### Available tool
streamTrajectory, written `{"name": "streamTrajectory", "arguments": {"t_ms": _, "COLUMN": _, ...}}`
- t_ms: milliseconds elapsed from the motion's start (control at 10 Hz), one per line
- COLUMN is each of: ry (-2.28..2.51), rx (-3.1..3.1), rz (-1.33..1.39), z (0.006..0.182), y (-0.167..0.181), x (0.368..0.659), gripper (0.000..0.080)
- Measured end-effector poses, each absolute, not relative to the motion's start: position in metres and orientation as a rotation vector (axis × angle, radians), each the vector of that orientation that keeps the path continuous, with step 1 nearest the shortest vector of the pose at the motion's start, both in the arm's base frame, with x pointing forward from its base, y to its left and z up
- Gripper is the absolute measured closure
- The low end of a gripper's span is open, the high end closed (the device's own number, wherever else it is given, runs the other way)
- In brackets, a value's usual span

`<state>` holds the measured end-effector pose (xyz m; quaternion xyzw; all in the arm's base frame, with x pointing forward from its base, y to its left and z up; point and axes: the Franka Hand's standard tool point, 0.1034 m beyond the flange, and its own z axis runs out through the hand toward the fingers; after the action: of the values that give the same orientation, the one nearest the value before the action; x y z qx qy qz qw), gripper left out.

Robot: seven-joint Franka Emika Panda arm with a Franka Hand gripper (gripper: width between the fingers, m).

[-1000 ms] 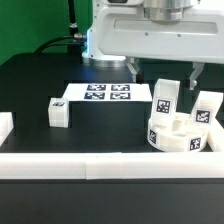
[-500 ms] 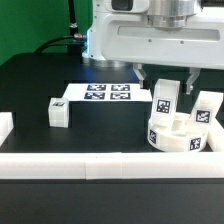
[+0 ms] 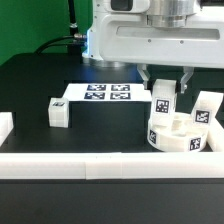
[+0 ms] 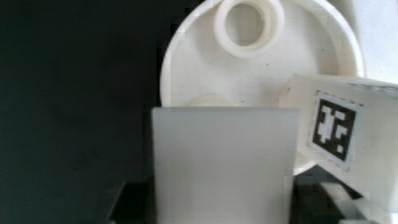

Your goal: Assemble stool

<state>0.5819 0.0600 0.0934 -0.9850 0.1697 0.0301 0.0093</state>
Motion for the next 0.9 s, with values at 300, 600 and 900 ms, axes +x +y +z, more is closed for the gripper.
{"name": "streamTrajectory", "arguments": {"t_ms": 300, "ry": 1.119, "rx": -2.867, "rz": 0.091, "z": 0.0924, "y": 0.0615, "x": 0.5822, "gripper": 0.0466}}
{"name": "streamTrajectory", "arguments": {"t_ms": 600, "ry": 1.535, "rx": -2.606, "rz": 0.077, "z": 0.0915, "y": 0.0628, "x": 0.5831, "gripper": 0.0465}}
{"name": "streamTrajectory", "arguments": {"t_ms": 900, "ry": 1.745, "rx": -2.473, "rz": 0.093, "z": 0.0915, "y": 0.0636, "x": 0.5833, "gripper": 0.0465}}
